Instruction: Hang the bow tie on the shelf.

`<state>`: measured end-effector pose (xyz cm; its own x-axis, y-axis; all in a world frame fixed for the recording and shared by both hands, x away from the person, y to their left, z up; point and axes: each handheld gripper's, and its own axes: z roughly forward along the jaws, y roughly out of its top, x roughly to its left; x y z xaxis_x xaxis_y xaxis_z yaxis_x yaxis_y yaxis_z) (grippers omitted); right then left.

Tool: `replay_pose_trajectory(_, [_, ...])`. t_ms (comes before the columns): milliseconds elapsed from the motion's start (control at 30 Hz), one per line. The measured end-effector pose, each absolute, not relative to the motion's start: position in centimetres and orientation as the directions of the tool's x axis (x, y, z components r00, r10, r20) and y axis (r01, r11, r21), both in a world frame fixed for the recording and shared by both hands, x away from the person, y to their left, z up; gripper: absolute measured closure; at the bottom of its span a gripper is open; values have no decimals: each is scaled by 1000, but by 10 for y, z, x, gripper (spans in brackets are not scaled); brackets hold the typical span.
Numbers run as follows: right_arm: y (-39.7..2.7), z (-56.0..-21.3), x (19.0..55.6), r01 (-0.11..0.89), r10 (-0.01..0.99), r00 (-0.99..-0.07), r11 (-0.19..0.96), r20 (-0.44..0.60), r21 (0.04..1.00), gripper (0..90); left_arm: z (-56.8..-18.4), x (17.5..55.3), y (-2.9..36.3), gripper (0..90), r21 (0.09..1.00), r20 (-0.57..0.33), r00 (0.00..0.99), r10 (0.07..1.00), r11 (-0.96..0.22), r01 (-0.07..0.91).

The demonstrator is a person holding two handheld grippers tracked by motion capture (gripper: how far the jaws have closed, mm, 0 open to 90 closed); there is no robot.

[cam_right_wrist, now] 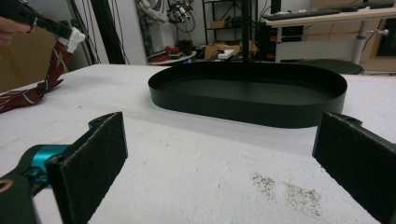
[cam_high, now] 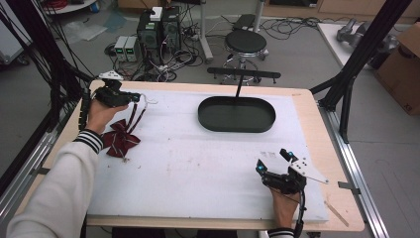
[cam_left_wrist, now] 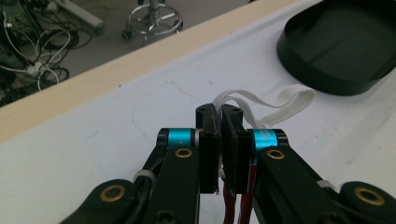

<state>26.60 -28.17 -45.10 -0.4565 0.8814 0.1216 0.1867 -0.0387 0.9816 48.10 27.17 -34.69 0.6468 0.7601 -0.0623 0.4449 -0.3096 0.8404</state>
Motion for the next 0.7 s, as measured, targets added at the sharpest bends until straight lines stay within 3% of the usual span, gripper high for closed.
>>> replay_pose_trajectory(700, [-281, -451, 266, 187, 881, -458, -36, 119, 982, 21, -293, 457, 248, 856, 939, -3, 659, 752, -224, 260])
